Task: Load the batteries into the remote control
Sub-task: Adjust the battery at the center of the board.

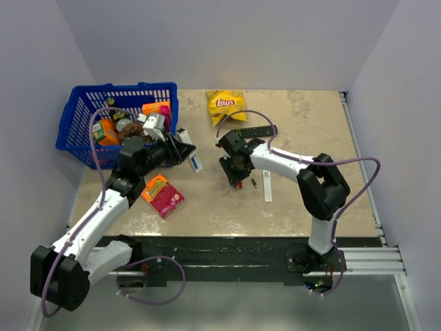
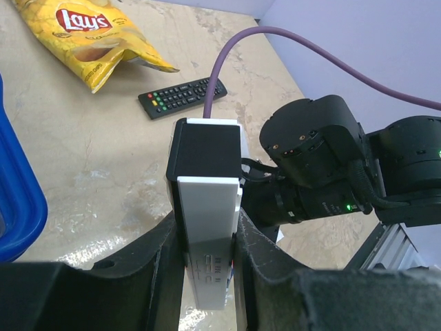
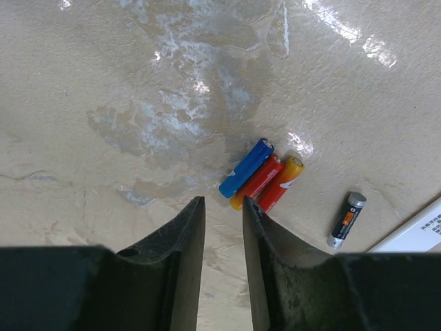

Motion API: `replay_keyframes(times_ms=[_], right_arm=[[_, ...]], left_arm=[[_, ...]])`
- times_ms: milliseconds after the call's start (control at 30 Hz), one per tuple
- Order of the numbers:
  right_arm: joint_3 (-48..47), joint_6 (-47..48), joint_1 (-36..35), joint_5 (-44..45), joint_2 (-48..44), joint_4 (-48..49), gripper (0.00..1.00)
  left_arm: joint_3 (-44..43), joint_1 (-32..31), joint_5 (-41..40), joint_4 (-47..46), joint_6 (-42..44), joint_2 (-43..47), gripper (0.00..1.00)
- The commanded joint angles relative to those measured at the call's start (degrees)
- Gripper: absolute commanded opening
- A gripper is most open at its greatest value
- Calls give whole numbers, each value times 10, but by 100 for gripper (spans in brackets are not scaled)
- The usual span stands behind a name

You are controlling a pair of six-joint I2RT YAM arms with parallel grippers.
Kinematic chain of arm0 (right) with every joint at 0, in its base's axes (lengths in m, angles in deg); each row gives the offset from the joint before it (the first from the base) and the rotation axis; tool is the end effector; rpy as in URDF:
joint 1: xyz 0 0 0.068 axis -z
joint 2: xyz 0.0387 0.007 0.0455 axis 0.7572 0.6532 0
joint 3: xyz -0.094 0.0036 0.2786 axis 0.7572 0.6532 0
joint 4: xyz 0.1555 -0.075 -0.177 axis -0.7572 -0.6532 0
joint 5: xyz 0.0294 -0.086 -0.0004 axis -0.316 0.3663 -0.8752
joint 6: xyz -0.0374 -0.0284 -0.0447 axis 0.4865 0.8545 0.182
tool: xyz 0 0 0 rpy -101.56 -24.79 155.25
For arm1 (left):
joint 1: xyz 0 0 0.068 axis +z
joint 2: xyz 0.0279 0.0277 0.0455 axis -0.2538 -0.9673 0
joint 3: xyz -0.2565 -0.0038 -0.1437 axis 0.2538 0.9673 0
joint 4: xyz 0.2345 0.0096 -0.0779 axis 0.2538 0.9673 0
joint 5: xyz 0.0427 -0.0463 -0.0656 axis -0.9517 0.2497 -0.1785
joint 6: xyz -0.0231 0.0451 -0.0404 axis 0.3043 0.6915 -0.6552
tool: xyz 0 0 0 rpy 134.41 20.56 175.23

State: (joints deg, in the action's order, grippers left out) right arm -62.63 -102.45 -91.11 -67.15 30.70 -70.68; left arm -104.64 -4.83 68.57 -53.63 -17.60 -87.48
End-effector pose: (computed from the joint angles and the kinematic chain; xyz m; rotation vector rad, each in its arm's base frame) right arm 0.2851 0.2547 0.2040 -0.6592 2.7026 0.2423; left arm 0.2042 -0.0912 0.3270 0.0843 1.8132 -0.9526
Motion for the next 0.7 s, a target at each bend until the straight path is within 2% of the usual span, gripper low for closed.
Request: replay_keyframes(times_ms=[0, 433, 667], right_arm=[[-7, 2, -1, -6, 7, 9, 31], [0, -2, -3, -6, 27, 19, 31], [-1, -1, -4, -36, 32, 25, 31]], left_arm=[[0, 0, 0, -18, 13, 6, 0], [-2, 0, 3, -18, 13, 7, 0], [-3, 0, 3, -15, 15, 8, 0]])
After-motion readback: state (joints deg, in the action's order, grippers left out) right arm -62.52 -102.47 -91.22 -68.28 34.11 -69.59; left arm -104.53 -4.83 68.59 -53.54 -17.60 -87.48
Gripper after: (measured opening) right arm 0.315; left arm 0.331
